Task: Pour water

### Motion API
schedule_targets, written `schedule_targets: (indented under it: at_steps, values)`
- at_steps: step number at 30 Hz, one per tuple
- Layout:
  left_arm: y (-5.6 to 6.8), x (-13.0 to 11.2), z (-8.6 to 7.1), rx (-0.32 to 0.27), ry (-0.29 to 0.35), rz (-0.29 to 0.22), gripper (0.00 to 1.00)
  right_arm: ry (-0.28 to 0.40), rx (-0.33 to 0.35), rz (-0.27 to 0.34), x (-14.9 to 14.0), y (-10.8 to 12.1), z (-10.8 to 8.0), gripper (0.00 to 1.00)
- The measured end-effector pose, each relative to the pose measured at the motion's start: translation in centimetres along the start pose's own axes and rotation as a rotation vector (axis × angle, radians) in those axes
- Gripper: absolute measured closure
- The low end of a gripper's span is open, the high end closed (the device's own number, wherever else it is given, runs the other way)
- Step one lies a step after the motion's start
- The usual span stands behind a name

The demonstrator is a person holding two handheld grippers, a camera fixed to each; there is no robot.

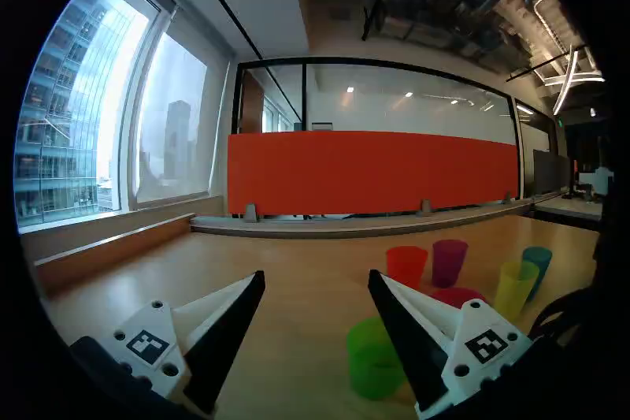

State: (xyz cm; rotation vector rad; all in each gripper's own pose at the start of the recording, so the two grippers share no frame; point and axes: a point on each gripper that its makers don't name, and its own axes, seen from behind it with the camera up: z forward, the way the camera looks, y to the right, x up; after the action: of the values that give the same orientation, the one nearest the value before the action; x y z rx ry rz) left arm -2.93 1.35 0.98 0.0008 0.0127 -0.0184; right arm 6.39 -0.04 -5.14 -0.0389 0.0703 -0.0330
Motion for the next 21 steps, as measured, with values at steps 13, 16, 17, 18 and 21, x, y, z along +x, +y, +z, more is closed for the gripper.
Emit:
schedule_targets:
  at_steps: [13,16,17,18,21]
  values:
    - [0.0,0.0,0.1,0.0,0.0,0.0,0.02,-0.002,0.004,-0.002,-2.0,-0.1,1.0,0.0]
    - [0.0,-0.1,0.1,0.0,0.0,0.0,0.02,0.0,0.007,-0.002,-2.5,-0.4,1.4,0.0]
    - [0.0,-0.1,0.1,0.0,0.0,0.0,0.02,0.001,0.008,-0.002,-2.7,-0.6,1.5,0.0]
    - [0.0,-0.1,0.0,0.0,0.0,0.0,0.02,0.001,0.008,-0.001,-2.9,-0.7,1.7,0.0]
    - [0.0,-0.1,0.0,0.0,0.0,0.0,0.02,0.0,0.01,-0.002,-3.3,-0.9,2.1,0.0]
